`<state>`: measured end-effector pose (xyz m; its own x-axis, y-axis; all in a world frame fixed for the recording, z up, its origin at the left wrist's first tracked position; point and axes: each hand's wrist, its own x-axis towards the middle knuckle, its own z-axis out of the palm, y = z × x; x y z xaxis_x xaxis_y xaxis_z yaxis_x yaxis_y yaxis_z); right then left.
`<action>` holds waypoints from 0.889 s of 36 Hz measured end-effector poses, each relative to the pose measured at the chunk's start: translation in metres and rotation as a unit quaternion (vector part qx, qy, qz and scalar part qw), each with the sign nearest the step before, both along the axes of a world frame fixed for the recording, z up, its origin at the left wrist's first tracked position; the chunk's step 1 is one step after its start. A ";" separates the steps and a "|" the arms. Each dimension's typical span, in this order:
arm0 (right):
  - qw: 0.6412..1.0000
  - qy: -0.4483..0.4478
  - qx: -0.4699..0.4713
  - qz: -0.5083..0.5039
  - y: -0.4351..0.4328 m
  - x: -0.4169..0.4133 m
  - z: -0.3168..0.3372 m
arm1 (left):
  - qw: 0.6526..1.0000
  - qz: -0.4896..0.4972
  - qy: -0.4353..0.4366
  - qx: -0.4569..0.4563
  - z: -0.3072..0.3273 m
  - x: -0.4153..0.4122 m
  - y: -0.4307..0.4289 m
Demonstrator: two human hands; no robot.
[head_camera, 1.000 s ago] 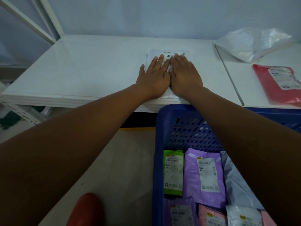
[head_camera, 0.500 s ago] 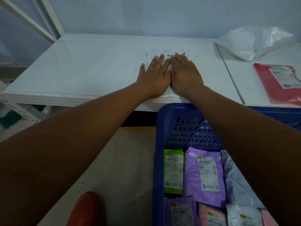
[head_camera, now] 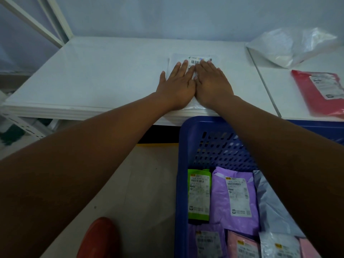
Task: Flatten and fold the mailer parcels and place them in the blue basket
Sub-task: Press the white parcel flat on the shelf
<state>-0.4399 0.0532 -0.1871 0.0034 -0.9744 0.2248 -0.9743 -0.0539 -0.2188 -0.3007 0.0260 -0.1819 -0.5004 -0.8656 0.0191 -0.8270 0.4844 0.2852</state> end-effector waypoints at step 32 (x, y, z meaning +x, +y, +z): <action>0.999 0.039 0.018 -0.011 -0.003 0.003 -0.001 | 0.999 0.008 -0.050 0.016 0.002 -0.002 -0.006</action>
<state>-0.4369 0.0498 -0.1878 -0.0012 -0.9817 0.1903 -0.9892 -0.0267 -0.1443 -0.3023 0.0203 -0.1803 -0.4853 -0.8724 -0.0584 -0.8593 0.4635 0.2164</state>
